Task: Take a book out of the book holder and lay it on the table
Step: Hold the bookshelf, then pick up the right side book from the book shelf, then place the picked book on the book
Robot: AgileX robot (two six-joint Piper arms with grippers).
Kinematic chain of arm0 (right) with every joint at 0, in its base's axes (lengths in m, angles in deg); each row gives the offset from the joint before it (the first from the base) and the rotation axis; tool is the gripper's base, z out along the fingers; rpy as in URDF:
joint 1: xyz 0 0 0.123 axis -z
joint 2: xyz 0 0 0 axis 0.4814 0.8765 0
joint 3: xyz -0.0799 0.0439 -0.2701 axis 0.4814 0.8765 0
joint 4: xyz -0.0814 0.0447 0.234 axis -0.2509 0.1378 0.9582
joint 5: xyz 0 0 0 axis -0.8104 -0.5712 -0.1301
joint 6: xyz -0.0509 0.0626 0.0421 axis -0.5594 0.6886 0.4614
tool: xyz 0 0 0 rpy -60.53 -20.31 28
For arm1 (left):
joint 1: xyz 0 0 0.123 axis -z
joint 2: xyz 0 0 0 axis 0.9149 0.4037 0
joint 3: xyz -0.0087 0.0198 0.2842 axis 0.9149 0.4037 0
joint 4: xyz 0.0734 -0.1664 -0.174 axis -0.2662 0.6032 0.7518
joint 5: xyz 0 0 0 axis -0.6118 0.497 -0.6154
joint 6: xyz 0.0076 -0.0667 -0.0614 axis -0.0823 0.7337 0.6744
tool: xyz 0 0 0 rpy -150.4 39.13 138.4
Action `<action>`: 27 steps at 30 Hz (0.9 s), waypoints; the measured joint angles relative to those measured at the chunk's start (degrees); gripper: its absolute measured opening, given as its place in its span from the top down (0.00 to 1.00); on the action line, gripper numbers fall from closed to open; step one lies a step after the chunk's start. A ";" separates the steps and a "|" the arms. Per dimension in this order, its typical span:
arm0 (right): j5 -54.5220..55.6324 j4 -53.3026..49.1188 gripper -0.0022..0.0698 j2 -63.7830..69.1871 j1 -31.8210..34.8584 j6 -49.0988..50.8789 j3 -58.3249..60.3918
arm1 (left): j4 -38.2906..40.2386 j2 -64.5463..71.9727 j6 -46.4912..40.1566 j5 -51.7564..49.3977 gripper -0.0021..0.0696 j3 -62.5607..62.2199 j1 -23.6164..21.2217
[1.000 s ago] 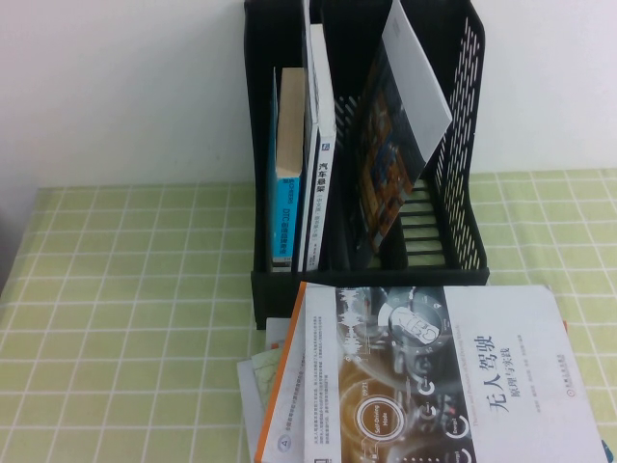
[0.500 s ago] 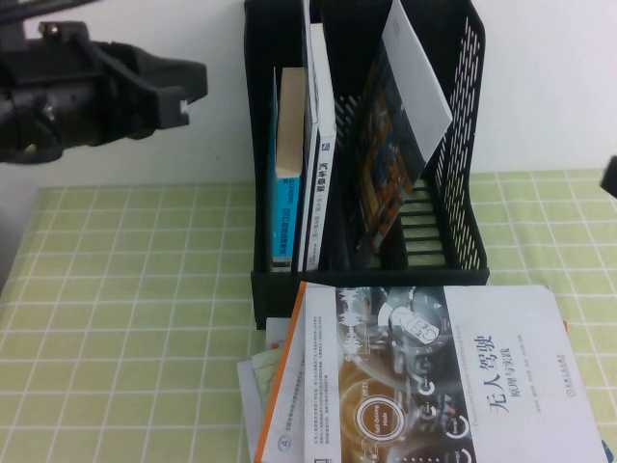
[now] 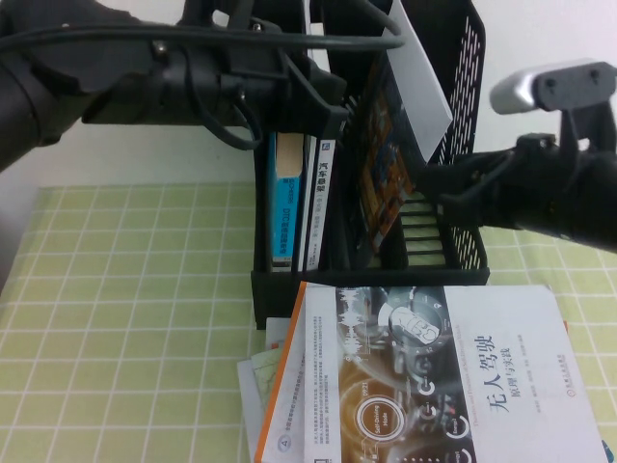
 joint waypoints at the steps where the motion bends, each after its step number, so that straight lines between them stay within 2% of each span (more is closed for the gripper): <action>1: 0.39 0.11 0.45 1.46 -0.13 0.35 -1.32 | -0.09 0.63 0.00 0.00 0.97 -0.12 0.00; 6: 1.64 0.47 0.45 10.71 -0.36 2.49 -9.54 | -0.69 1.68 0.46 0.24 0.97 -0.47 0.00; 8: 1.73 0.59 0.48 14.46 -0.36 2.61 -12.67 | -0.68 1.68 0.46 0.24 0.97 -0.47 0.00; 10: 1.16 0.59 0.58 17.24 -0.36 2.61 -15.52 | -0.94 1.68 0.46 0.32 0.97 -0.47 0.00; 12: -0.13 0.69 0.77 18.92 -0.36 1.83 -18.10 | -1.73 1.68 0.58 0.32 0.97 -0.58 0.00; 13: -0.72 0.69 0.82 19.25 -0.36 1.44 -19.03 | -2.20 1.68 0.66 0.32 0.97 -0.58 0.00; 16: -2.54 0.69 0.92 18.96 -0.36 0.81 -20.92 | -4.04 1.68 2.07 0.32 0.97 -0.73 0.00; 24: -6.96 -0.22 0.94 9.66 -0.13 2.40 -23.07 | -8.94 0.15 5.63 -0.82 0.97 -1.01 0.00; 27: -10.07 -8.56 0.95 4.17 0.69 8.99 -23.30 | -11.08 -2.31 8.52 -2.01 0.97 -1.01 -0.23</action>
